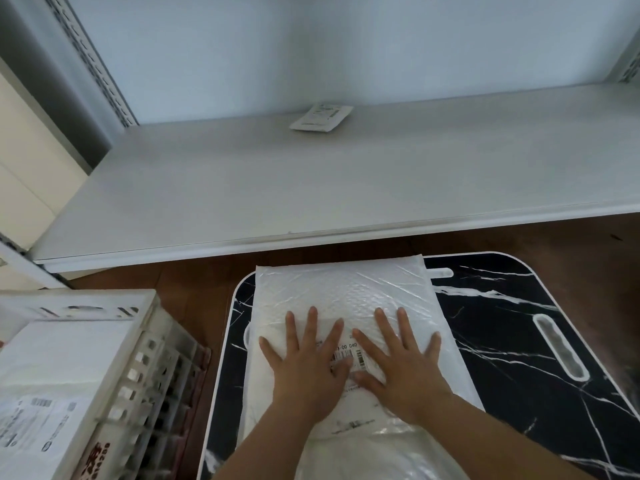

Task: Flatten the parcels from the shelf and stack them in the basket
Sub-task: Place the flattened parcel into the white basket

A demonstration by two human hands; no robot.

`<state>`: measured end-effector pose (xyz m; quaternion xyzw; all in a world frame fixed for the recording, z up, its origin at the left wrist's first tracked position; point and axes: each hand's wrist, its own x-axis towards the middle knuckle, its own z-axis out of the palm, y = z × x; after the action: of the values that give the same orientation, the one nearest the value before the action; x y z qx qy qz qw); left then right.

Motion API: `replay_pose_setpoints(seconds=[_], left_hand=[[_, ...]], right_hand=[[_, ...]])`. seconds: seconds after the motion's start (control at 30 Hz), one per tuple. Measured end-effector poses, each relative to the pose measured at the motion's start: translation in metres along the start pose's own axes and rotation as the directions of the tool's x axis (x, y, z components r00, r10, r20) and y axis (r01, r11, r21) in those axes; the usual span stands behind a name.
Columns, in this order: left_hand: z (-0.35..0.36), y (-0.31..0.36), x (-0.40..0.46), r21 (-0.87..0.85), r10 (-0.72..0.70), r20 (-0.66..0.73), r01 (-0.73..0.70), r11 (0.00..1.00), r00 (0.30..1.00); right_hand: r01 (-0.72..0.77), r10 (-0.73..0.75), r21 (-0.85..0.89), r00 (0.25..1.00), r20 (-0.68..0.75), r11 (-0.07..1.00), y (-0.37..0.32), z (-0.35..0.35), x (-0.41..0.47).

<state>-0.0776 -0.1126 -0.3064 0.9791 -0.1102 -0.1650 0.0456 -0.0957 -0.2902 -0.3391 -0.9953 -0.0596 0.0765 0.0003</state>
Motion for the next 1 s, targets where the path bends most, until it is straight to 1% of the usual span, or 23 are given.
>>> replay_pose_setpoints(seconds=[0.1, 0.2, 0.27, 0.37, 0.43, 0.47, 0.6, 0.77, 0.9, 1.0], left_hand=[[0.014, -0.001, 0.007, -0.020, 0.001, -0.024, -0.001, 1.000, 1.000], [0.027, -0.006, 0.019, 0.003, 0.005, -0.177, -0.004, 1.000, 0.984], [0.025, -0.009, 0.030, 0.028, 0.007, -0.219, 0.000, 1.000, 0.976], [0.023, -0.012, 0.048, 0.021, 0.000, -0.191, 0.004, 1.000, 0.982], [0.021, -0.011, 0.051, 0.027, -0.017, -0.229, 0.023, 0.999, 0.973], [0.025, -0.011, 0.052, 0.015, -0.033, -0.216, 0.037, 0.999, 0.976], [0.033, -0.010, 0.050, 0.047, -0.018, -0.274, 0.032, 0.998, 0.961], [0.033, -0.010, 0.051, 0.031, -0.040, -0.244, 0.049, 0.998, 0.969], [0.032, -0.010, 0.051, 0.049, -0.022, -0.209, 0.033, 0.998, 0.978], [0.029, -0.009, 0.051, 0.038, -0.036, -0.177, 0.043, 0.998, 0.983]], right_hand=[[0.004, -0.004, -0.011, 0.998, -0.055, 1.000, 0.000, 0.014, 0.003], [0.027, -0.029, -0.021, 0.995, -0.093, 0.999, 0.001, 0.018, 0.011], [0.039, -0.040, -0.015, 0.994, -0.105, 0.999, 0.003, 0.015, 0.023], [0.042, -0.044, -0.016, 0.994, -0.103, 0.999, 0.008, 0.013, 0.045], [0.049, -0.049, -0.005, 0.995, -0.083, 0.999, 0.009, 0.012, 0.050], [0.053, -0.052, 0.001, 0.995, -0.089, 0.999, 0.009, 0.013, 0.050], [0.061, -0.061, 0.005, 0.993, -0.104, 0.998, 0.009, 0.014, 0.045], [0.057, -0.055, 0.014, 0.992, -0.111, 0.998, 0.009, 0.015, 0.045], [0.045, -0.045, 0.004, 0.996, -0.077, 0.999, 0.006, 0.013, 0.044], [0.046, -0.046, 0.011, 0.998, -0.048, 0.999, 0.001, 0.010, 0.035]])
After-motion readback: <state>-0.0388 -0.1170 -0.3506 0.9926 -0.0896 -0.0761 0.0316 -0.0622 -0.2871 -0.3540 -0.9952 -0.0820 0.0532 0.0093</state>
